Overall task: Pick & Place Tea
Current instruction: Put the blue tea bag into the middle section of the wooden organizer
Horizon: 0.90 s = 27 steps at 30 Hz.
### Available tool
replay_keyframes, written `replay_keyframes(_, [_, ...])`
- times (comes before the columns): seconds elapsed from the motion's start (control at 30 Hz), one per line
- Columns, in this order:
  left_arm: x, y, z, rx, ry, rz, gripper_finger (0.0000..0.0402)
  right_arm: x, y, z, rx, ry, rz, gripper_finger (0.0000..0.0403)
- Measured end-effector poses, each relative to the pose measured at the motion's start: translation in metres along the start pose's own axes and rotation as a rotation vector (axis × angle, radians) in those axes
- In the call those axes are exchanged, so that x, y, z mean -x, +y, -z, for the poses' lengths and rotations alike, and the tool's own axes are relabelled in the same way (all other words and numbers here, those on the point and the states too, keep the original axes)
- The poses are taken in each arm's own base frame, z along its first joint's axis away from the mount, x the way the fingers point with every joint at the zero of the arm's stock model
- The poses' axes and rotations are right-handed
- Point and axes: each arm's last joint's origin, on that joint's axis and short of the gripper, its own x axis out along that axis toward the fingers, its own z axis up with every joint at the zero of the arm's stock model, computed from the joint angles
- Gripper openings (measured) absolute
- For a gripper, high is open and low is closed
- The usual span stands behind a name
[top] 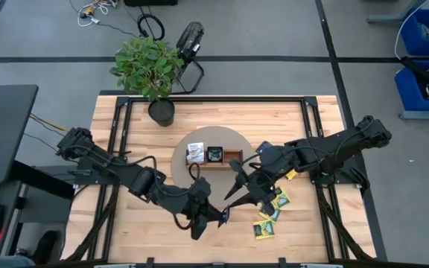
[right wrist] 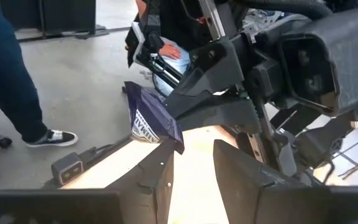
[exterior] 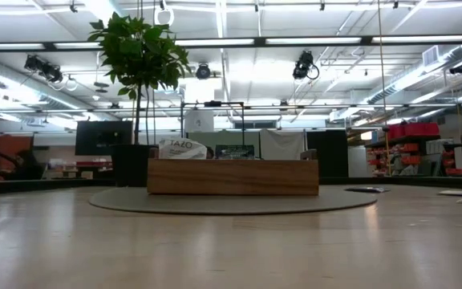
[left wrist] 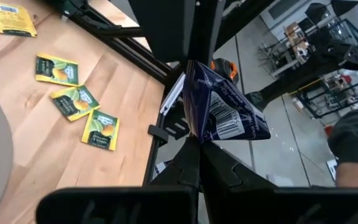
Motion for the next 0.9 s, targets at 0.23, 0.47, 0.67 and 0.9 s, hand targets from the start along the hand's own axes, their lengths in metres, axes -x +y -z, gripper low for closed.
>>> replay_keyframes(0.23, [-0.0012,0.0034,-0.0043,-0.017,-0.003,-0.004,0.0007,-0.0015,0.0067,-0.0022,-0.023,-0.003,-0.027,0.0118])
replay_keyframes(0.47, [-0.0022,0.0062,-0.0080,-0.015,0.002,0.000,0.0005,-0.0021,0.0095,-0.0036,-0.025,-0.005,-0.032,0.0070])
replay_keyframes(0.67, [-0.0023,0.0064,-0.0084,-0.016,0.000,0.001,0.0011,-0.0021,0.0095,-0.0035,-0.026,-0.004,-0.033,0.0013])
replay_keyframes(0.9, [-0.0022,0.0066,-0.0069,-0.053,0.007,-0.007,0.0013,-0.0021,0.0096,-0.0033,-0.055,-0.002,-0.033,0.0002])
